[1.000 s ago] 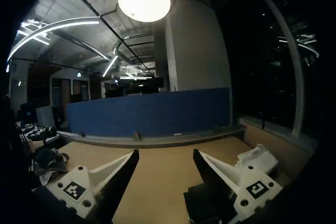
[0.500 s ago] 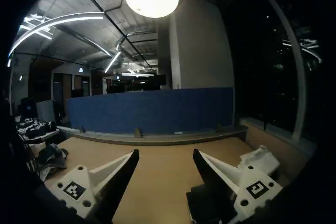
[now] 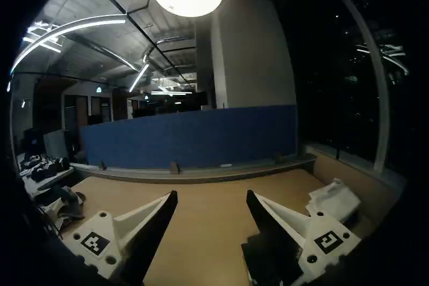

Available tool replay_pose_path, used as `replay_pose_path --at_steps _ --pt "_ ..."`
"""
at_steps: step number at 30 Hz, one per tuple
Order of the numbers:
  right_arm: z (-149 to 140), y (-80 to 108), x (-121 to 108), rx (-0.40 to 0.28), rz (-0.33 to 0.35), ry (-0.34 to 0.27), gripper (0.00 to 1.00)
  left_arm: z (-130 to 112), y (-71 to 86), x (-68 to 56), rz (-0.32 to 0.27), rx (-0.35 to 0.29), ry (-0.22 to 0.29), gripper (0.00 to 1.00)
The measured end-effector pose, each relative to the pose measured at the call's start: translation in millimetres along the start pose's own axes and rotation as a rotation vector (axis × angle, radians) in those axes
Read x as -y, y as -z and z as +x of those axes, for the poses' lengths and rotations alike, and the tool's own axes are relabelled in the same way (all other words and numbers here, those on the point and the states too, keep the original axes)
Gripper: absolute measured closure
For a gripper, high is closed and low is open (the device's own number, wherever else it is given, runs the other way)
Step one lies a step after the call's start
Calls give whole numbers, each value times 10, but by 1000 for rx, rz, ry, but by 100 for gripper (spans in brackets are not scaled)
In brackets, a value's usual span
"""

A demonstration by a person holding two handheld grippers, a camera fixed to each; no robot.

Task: Fold towel

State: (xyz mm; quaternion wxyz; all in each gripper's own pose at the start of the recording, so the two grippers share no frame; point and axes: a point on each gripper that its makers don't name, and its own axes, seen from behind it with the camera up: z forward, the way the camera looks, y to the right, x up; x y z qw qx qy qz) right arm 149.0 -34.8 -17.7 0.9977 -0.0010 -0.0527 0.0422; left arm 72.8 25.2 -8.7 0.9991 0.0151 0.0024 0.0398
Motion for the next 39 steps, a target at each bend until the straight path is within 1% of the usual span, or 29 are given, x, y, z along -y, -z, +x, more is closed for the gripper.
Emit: replay_pose_path --at_steps 2,5,9,12,17,26,29,39 --pt "-16 -23 28 2 -3 6 0 -50 -16 47 3 -10 -4 3" --pt "-43 -59 97 2 0 21 0 -166 -35 100 4 -20 11 3" --pt "-83 -107 183 0 5 44 0 -360 -52 188 13 -16 35 3" --pt "-105 -145 246 3 12 59 0 -480 -67 223 19 -9 46 3" --pt "-115 -202 342 0 23 74 0 -596 -83 273 25 -6 65 3" --pt "-139 -272 439 5 42 68 0 -707 -90 279 22 1 92 3" --pt "-142 -283 442 3 46 66 0 -722 -90 264 20 2 83 3" --pt "-128 -234 334 -15 45 49 0 -731 -98 237 8 7 82 3"
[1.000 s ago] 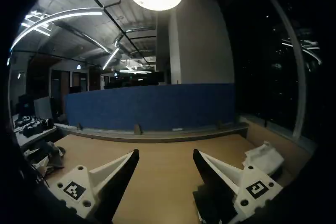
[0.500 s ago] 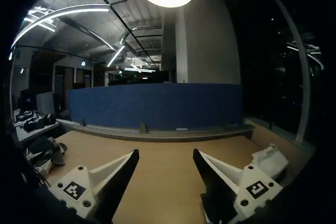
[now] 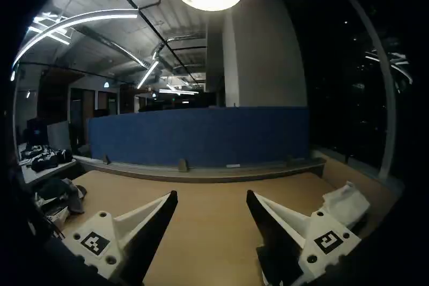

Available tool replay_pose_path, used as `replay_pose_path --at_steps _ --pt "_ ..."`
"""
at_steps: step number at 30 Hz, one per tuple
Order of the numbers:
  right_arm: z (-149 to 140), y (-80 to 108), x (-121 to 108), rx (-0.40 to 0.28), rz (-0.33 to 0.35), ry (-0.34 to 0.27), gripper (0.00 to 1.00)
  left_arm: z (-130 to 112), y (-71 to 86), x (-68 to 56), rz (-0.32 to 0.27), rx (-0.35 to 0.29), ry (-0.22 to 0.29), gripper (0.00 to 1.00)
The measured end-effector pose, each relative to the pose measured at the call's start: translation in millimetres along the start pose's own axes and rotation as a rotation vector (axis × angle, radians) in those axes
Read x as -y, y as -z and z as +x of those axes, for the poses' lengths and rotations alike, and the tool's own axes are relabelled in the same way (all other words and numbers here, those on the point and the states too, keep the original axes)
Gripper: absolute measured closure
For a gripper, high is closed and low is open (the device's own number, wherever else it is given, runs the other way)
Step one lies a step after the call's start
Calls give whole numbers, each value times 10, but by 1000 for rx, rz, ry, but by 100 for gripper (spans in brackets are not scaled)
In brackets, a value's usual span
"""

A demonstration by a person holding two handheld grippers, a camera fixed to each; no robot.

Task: Fold towel

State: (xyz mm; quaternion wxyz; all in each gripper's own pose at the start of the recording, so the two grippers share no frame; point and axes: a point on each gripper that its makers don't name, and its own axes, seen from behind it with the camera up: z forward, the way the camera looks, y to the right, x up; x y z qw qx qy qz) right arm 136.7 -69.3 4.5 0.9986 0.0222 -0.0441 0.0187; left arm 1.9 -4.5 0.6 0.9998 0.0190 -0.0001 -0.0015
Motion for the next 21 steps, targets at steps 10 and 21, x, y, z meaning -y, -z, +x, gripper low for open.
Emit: replay_pose_path --at_steps 10,21 --pt "131 75 -261 -61 -22 22 0 -16 8 -2 1 0 -3 3" --pt "-162 96 -614 -96 -37 -2 0 -12 10 -6 1 0 -2 2"
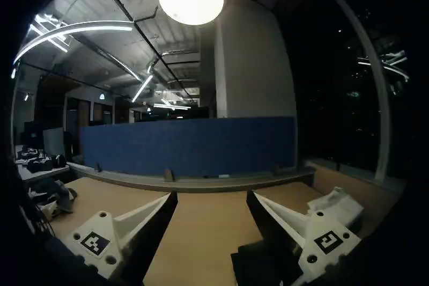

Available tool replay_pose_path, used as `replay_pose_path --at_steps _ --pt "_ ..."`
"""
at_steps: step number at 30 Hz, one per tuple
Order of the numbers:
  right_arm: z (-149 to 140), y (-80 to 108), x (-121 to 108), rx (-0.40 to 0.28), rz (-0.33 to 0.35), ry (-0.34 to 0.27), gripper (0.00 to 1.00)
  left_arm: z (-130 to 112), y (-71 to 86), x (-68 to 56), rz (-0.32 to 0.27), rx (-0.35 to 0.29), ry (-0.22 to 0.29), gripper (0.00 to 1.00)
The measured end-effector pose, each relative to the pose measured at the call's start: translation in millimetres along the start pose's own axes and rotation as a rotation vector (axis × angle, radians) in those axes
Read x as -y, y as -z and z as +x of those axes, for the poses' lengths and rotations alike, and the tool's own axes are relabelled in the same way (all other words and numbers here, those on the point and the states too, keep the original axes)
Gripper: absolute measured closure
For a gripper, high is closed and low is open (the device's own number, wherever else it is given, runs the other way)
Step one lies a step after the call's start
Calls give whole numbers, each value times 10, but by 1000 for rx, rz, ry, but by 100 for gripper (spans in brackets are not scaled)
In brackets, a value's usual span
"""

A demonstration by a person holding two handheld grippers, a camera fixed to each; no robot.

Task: Fold towel

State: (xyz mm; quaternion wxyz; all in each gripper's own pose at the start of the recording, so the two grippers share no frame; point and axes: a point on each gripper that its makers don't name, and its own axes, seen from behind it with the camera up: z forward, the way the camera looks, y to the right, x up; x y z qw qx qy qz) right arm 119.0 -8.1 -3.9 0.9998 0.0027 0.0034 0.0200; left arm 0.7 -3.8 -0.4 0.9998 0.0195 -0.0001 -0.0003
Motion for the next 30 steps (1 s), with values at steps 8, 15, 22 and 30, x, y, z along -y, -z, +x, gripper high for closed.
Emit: replay_pose_path --at_steps 8,15,22,30 --pt "-346 23 -219 -19 -6 -31 0 0 -7 -2 0 0 0 2" --pt "-673 -10 -342 -14 -20 -59 0 1 -7 0 0 0 0 2" --pt "-913 -41 -360 -12 -25 -77 0 4 -5 1 0 0 0 2" --pt "-1136 -59 -279 3 -12 -68 0 4 1 4 0 0 0 2"
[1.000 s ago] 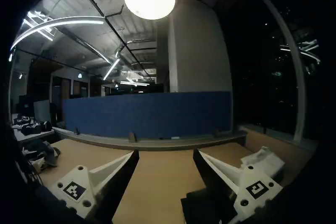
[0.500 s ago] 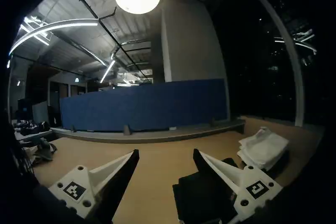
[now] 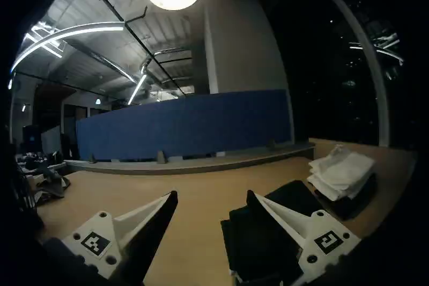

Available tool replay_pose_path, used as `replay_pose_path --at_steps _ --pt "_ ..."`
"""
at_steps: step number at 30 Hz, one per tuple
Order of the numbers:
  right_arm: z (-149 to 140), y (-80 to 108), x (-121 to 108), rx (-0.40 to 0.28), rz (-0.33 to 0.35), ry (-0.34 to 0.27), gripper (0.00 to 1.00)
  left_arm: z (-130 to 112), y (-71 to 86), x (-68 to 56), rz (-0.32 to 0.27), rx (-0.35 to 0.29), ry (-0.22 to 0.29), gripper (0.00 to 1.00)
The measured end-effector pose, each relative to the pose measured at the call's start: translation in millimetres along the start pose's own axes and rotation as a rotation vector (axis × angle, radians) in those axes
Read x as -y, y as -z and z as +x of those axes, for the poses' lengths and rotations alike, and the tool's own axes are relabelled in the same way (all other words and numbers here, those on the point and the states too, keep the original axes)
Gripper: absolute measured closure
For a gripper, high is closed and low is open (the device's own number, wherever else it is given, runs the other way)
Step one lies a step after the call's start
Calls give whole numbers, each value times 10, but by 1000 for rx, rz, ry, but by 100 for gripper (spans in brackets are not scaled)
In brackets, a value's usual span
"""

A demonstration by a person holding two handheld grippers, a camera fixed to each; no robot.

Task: Fold towel

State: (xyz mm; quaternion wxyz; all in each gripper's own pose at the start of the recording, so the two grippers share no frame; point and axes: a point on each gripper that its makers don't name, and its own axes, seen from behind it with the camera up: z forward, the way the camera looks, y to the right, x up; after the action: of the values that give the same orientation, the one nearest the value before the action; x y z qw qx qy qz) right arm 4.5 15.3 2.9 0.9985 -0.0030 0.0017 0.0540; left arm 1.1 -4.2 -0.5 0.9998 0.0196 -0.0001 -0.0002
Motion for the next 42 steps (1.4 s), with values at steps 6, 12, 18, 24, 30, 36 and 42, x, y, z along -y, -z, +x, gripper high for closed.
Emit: replay_pose_path --at_steps 6,12,18,24,30,36,42 --pt "-38 0 54 -5 -3 40 0 -4 -2 -3 0 0 0 3" --pt "-69 10 111 -1 -4 87 0 -3 -1 -2 0 0 0 3" --pt "-66 14 107 -1 -14 110 0 -3 4 3 0 0 0 2" --pt "-84 18 116 1 -11 109 0 -3 1 2 0 0 0 2" --pt "-75 17 118 3 -9 108 0 -6 1 0 0 0 0 3" --pt "-74 18 118 3 -9 109 0 -3 -4 2 0 0 0 2" --pt "-77 17 119 3 -9 109 0 -1 -3 -4 0 0 0 2"
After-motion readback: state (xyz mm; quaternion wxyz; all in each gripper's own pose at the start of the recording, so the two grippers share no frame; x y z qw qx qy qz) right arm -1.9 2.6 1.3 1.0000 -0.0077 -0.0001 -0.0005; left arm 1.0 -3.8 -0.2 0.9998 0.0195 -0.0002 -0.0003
